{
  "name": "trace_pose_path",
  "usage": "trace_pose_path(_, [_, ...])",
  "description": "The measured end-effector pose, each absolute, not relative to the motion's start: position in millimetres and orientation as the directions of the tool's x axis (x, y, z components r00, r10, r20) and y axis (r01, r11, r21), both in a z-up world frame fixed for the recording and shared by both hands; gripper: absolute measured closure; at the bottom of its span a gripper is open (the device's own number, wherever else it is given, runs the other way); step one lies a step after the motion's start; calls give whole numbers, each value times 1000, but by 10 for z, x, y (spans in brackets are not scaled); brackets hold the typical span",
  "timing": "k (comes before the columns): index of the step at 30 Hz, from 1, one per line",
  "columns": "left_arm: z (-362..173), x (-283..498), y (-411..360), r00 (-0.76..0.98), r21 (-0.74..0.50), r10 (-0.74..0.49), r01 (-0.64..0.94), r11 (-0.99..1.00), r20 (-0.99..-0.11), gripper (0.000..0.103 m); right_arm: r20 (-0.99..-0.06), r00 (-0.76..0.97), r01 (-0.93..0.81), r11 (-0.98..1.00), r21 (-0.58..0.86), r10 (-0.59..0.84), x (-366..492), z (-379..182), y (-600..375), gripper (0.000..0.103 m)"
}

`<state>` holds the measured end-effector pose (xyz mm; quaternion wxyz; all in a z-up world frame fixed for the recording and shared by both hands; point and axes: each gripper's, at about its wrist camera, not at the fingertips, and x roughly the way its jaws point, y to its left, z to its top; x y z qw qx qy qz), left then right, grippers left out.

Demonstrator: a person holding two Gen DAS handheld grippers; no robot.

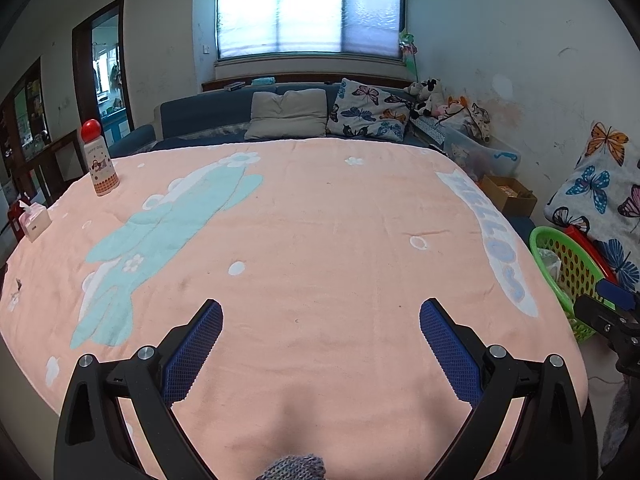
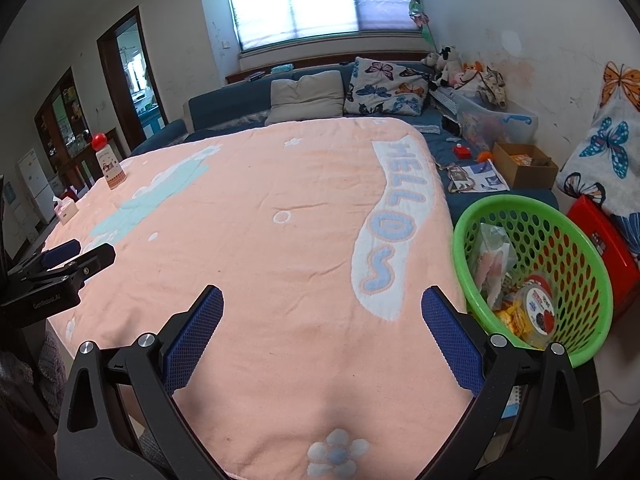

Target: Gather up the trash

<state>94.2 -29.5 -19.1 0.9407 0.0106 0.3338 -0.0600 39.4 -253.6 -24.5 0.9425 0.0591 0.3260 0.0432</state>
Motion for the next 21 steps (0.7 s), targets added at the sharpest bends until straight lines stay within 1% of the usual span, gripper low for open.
trace_pose_path(21, [-231, 880, -479, 764, -12, -128, 156, 988, -633, 7, -609, 786, -30, 990, 139, 110, 358, -231, -2585, 5])
